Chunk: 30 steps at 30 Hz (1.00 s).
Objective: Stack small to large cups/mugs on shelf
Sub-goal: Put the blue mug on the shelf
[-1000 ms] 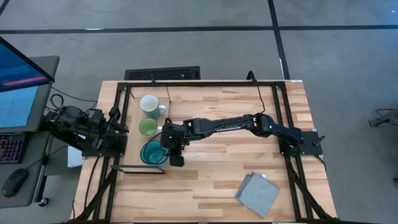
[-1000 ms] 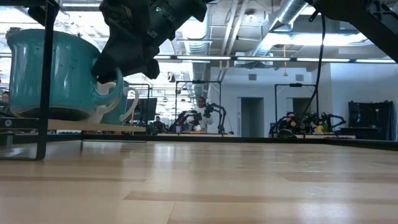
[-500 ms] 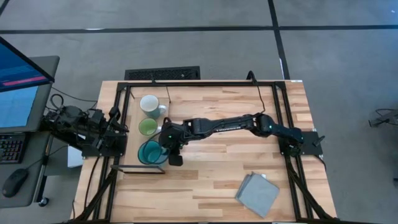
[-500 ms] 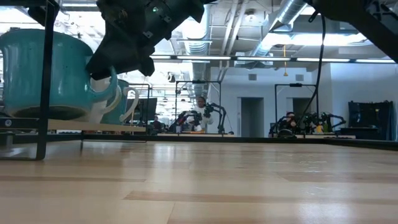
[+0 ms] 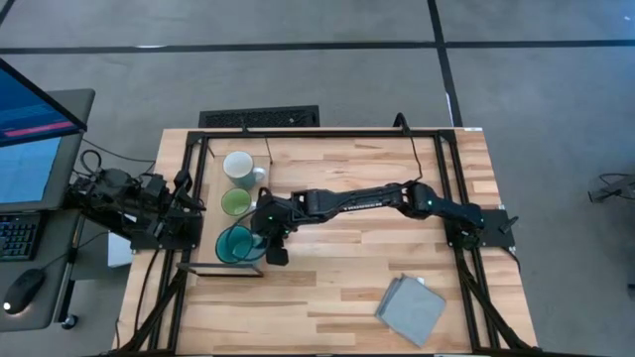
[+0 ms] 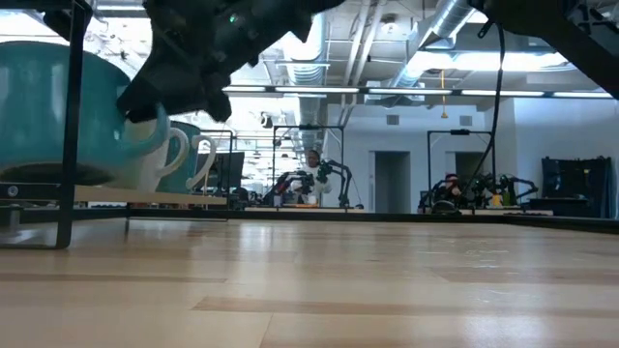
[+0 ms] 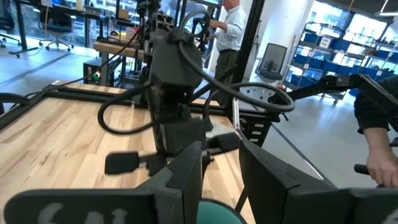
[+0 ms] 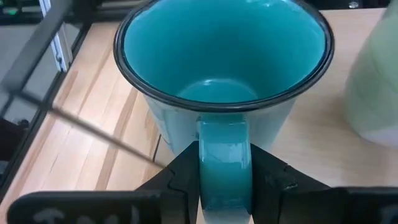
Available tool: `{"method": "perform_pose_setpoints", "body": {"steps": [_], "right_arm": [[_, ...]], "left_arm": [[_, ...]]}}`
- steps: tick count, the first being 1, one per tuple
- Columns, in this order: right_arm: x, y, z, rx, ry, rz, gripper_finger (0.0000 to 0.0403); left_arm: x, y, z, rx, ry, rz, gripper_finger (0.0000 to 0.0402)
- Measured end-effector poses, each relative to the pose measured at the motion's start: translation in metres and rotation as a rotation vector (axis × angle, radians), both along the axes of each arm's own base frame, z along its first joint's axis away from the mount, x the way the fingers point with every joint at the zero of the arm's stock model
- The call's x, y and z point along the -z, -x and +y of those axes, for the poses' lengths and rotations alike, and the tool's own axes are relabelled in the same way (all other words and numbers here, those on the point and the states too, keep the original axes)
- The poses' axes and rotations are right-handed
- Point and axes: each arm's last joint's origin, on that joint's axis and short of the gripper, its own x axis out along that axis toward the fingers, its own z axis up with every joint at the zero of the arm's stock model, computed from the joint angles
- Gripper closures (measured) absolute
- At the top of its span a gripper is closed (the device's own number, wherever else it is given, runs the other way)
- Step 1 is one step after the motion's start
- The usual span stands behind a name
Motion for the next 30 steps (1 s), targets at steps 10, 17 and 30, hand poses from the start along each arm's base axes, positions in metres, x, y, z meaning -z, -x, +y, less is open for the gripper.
{"method": "perform_pose_setpoints", "body": {"steps": [10,17,30], "right_arm": [[0.0073,-0.0061,-0.0053,-0.002,-0.065,-0.018,0.0279],[0.0061,-0.0073,-0.0069,0.012,-0.079,-0.028,0.0265],[0.0029,-0.0088,-0.0065,0.015,-0.079,-0.057,0.0219]], "left_arm": [[0.0022,0.0001,-0.0002,0.005,0.023,0.028,0.0304],[0.0024,0.0001,-0.0001,0.005,0.030,0.032,0.0304],[0.0023,0.0001,-0.0001,0.004,0.031,0.031,0.0304]]}}
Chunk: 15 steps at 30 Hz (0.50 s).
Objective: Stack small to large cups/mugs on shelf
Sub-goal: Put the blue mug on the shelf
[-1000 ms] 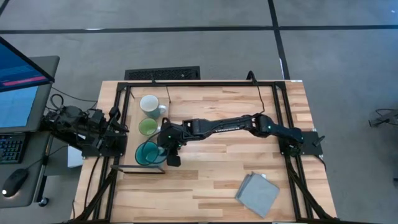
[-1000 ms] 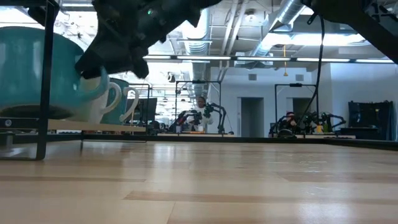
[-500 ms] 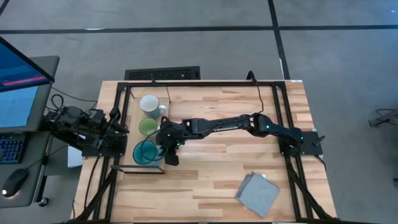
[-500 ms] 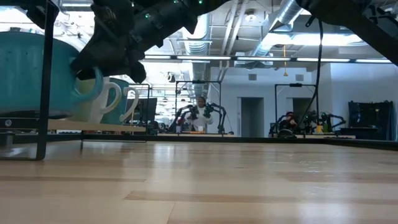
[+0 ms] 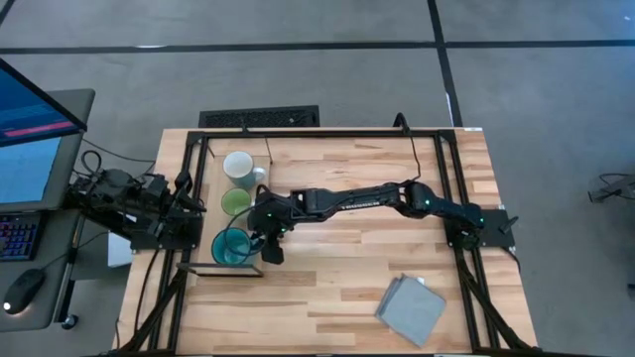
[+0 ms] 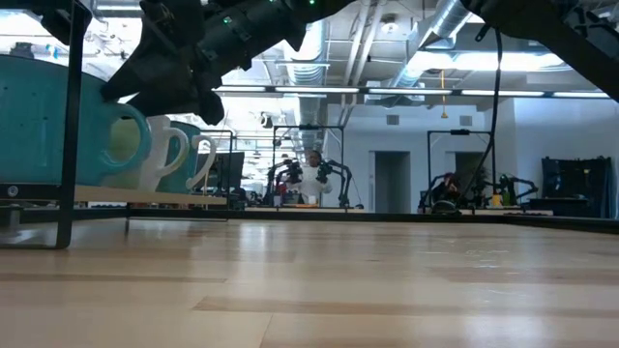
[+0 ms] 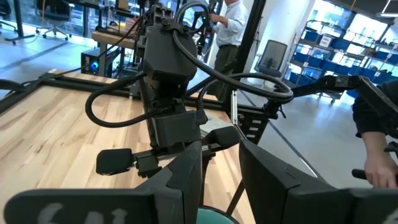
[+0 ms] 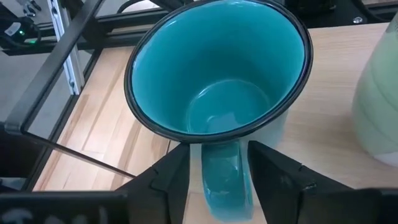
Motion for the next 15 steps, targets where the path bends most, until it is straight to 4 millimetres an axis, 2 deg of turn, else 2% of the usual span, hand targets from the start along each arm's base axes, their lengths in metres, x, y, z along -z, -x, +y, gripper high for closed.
{"method": "perform_pose_setpoints", "body": {"steps": [15], "right_arm": [[-0.0028,-0.0021,0.0068,0.028,-0.012,-0.030,0.0221]], "left_arm": [[-0.0001,0.0000,0.0000,0.000,0.002,0.000,0.0304]]}}
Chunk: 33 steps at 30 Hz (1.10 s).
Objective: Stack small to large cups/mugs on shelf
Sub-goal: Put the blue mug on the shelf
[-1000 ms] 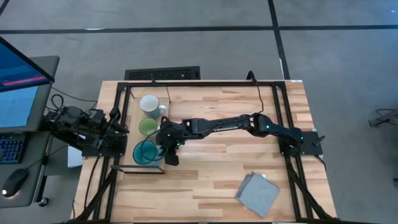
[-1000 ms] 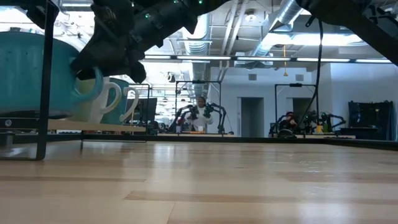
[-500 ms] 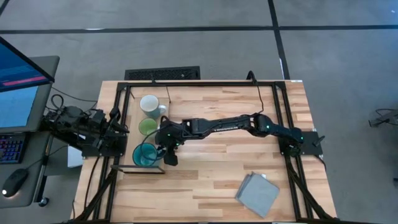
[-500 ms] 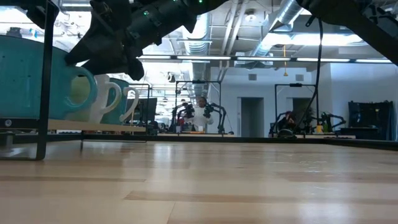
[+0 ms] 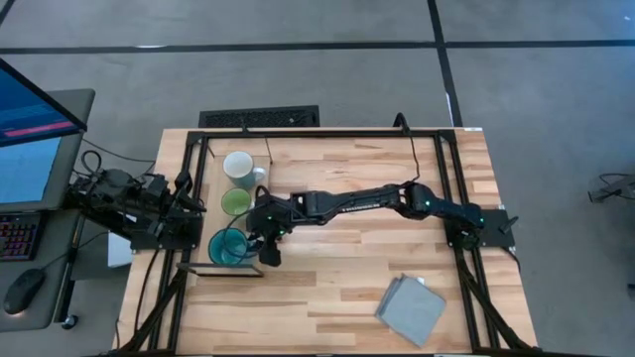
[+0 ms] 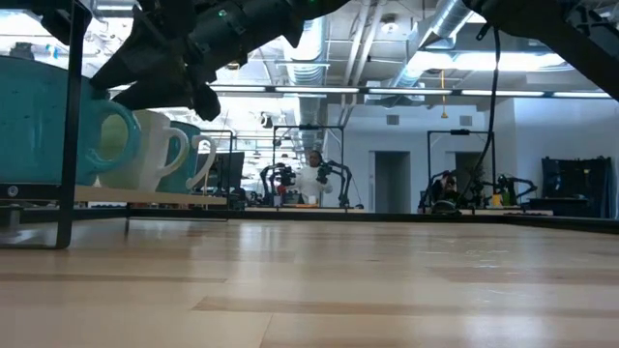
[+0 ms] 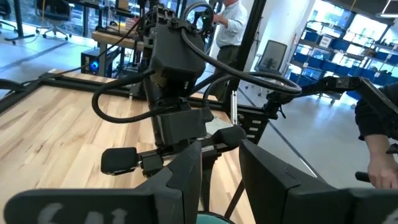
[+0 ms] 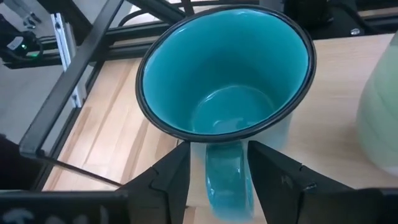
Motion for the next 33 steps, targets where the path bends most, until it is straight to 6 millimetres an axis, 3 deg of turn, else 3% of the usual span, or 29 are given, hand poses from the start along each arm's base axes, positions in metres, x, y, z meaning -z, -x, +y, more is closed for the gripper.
{"method": "perform_pose_setpoints", "body": {"steps": [33], "right_arm": [[0.0022,0.0025,0.0096,0.012,-0.033,0.044,0.0221]], "left_arm": [[0.0022,0.0002,-0.0005,0.017,0.013,0.027,0.0304]]}}
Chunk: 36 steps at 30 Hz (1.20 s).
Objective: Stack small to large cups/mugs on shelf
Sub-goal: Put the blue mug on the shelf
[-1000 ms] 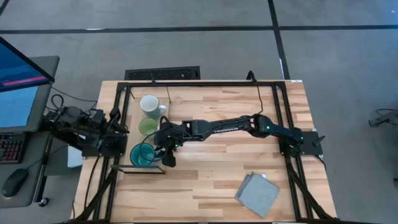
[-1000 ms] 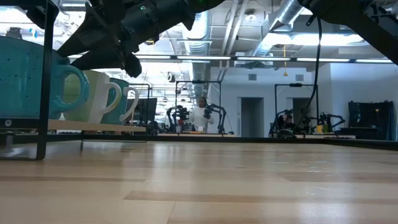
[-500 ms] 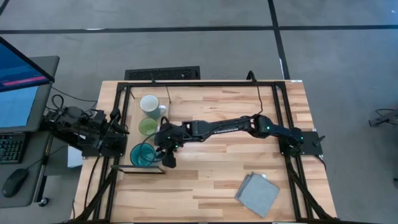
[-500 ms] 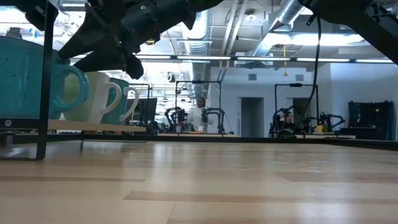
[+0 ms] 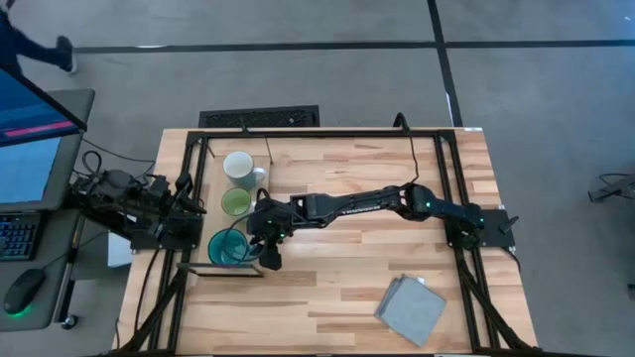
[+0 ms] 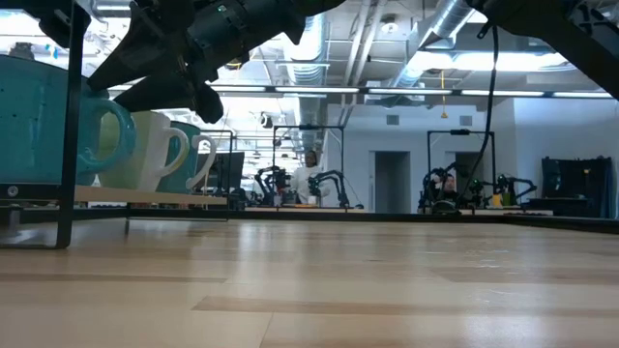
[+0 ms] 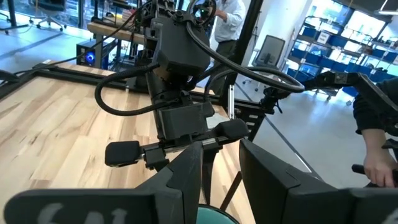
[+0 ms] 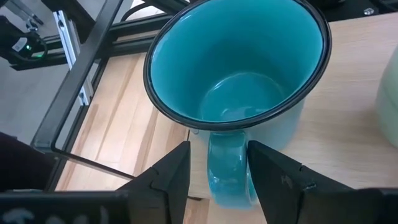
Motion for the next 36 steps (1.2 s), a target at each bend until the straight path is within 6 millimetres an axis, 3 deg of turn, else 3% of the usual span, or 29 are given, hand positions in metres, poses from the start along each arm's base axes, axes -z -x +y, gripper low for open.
{"method": "perform_pose_setpoints", "body": {"steps": [31,36], "right_arm": [[0.0008,0.0002,0.0012,0.058,0.005,0.016,0.0221],[0.0042,0.0047,0.0022,0.073,-0.008,0.087,0.0221]], "left_arm": [[0.0000,0.0000,0.0000,0.000,0.008,0.002,0.0304],[0.0000,0.0000,0.0000,0.000,0.009,0.002,0.0304]]}}
